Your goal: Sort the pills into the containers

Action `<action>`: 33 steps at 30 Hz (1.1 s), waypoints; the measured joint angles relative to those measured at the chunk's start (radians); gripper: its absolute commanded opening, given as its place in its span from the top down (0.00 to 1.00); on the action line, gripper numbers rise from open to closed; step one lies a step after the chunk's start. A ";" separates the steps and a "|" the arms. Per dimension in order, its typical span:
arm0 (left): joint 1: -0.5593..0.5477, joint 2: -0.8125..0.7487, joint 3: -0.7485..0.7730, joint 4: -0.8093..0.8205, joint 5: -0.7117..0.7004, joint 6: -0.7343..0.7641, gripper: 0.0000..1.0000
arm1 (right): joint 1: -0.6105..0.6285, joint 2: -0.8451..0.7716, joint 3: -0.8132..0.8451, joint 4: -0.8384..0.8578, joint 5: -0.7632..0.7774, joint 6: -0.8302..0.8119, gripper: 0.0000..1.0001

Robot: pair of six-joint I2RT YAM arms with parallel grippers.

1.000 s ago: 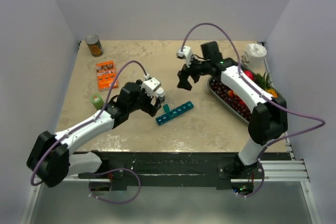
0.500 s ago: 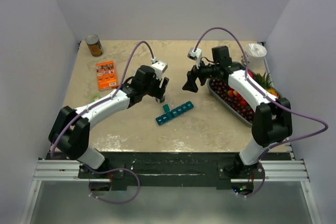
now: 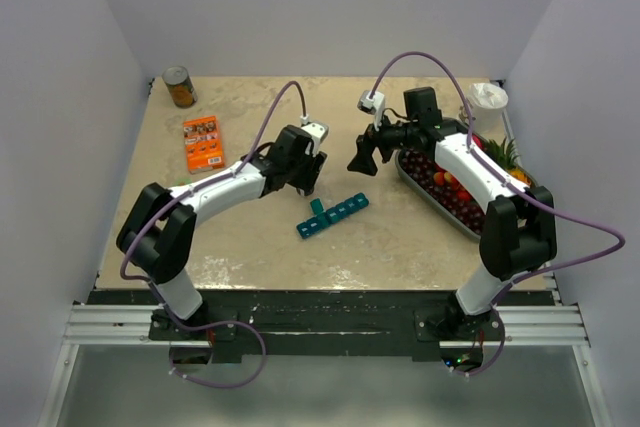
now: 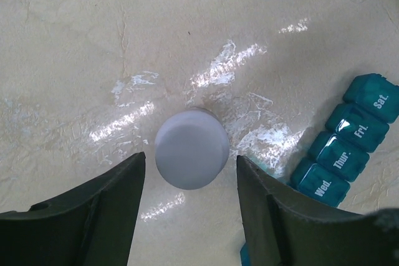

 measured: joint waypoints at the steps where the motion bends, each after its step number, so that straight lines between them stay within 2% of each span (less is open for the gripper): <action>1: 0.000 0.004 0.004 -0.003 0.000 0.000 0.36 | 0.000 0.000 0.000 0.000 0.000 0.000 0.01; 8: -0.001 0.051 0.045 -0.006 -0.001 0.001 0.45 | -0.002 0.000 0.000 0.000 0.000 0.000 0.01; 10: -0.001 0.059 0.049 -0.008 -0.001 0.001 0.52 | -0.003 0.000 0.000 0.000 0.000 0.000 0.01; 11: -0.001 0.061 0.050 -0.008 -0.001 0.001 0.58 | -0.004 0.001 0.000 0.000 0.000 0.000 0.01; 12: -0.001 0.062 0.050 -0.008 0.000 0.001 0.78 | -0.005 0.001 0.000 -0.001 0.000 -0.001 0.01; 14: -0.001 0.061 0.056 -0.007 0.003 0.001 0.93 | -0.006 0.002 0.000 -0.003 -0.001 -0.005 0.01; 20: 0.000 0.032 0.041 0.000 0.000 -0.005 1.00 | -0.006 0.002 -0.002 -0.008 -0.010 -0.043 0.01; 25: 0.012 -0.180 -0.065 0.061 0.051 -0.066 1.00 | -0.006 0.000 -0.040 -0.006 -0.064 -0.093 0.01; 29: 0.028 -0.389 -0.159 0.195 0.173 -0.182 1.00 | -0.006 -0.010 -0.089 -0.010 -0.183 -0.150 0.01; 33: 0.029 -0.452 -0.262 0.313 0.280 -0.300 1.00 | 0.013 -0.042 -0.107 -0.011 -0.271 -0.198 0.01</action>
